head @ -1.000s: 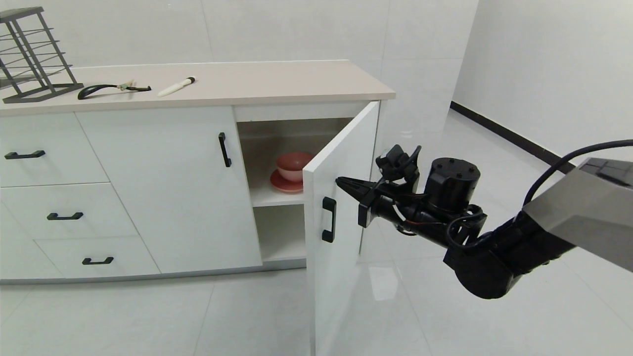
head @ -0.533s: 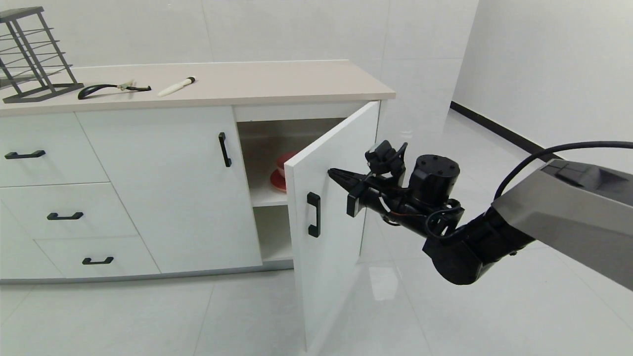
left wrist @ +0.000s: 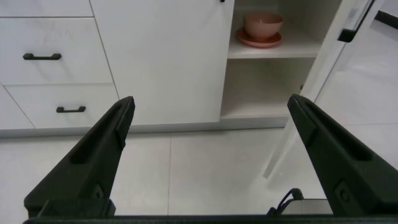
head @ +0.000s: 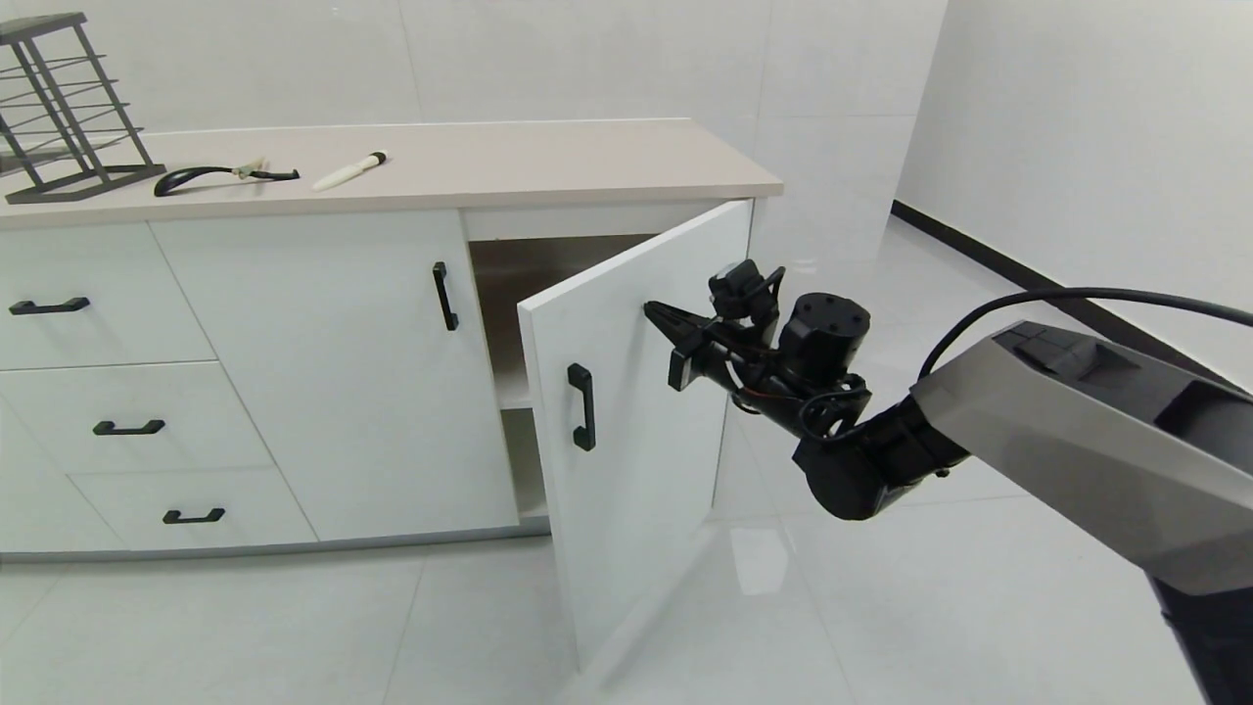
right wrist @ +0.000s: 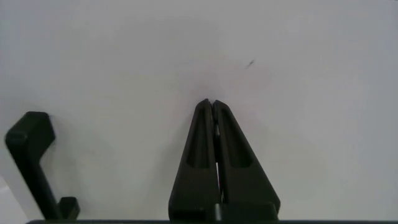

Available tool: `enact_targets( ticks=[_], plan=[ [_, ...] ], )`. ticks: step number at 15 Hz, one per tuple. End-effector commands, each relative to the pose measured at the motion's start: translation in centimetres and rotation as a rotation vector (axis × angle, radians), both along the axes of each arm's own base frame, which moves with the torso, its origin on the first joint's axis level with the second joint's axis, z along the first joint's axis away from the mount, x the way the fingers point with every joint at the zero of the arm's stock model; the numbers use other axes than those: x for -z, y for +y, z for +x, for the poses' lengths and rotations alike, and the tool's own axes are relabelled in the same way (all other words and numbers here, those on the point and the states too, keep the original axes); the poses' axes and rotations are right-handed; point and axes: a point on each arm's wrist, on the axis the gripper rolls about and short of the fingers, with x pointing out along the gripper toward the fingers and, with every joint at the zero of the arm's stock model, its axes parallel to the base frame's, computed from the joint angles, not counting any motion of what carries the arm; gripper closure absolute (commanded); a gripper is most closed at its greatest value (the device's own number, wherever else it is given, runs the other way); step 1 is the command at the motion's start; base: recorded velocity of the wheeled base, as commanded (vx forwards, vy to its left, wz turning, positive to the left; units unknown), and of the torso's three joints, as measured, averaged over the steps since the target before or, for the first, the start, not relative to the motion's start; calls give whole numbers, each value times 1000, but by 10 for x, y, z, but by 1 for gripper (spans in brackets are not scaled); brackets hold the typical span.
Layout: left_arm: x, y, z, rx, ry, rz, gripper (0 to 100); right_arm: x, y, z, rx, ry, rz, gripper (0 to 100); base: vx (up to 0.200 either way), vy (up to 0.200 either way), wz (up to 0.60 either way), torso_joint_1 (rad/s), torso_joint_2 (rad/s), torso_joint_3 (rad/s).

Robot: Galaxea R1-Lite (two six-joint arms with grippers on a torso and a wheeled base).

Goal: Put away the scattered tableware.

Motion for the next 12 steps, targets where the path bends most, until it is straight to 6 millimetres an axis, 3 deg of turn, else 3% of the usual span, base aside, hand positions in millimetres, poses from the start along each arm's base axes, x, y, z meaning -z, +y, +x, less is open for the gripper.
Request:
enact_targets(
  ticks=[1, 4, 8, 10, 12],
  plan=[
    [0, 0, 0, -1, 0, -1, 0, 1, -1, 14, 37, -18, 36, 100, 0, 0, 0, 0, 0, 0],
    [0, 0, 0, -1, 0, -1, 0, -10, -6, 16, 68, -51, 88, 100, 0, 0, 0, 0, 0, 0],
    [0, 0, 0, -3, -2, -7, 0, -48, -14, 6, 103, -98, 151, 100, 0, 0, 0, 0, 0, 0],
    [0, 0, 0, -3, 0, -5, 0, -68, -26, -16, 94, -90, 145, 100, 0, 0, 0, 0, 0, 0],
    [0, 0, 0, -3, 0, -5, 0, -68, -47, -54, 94, -16, 92, 100, 0, 0, 0, 0, 0, 0]
  ],
)
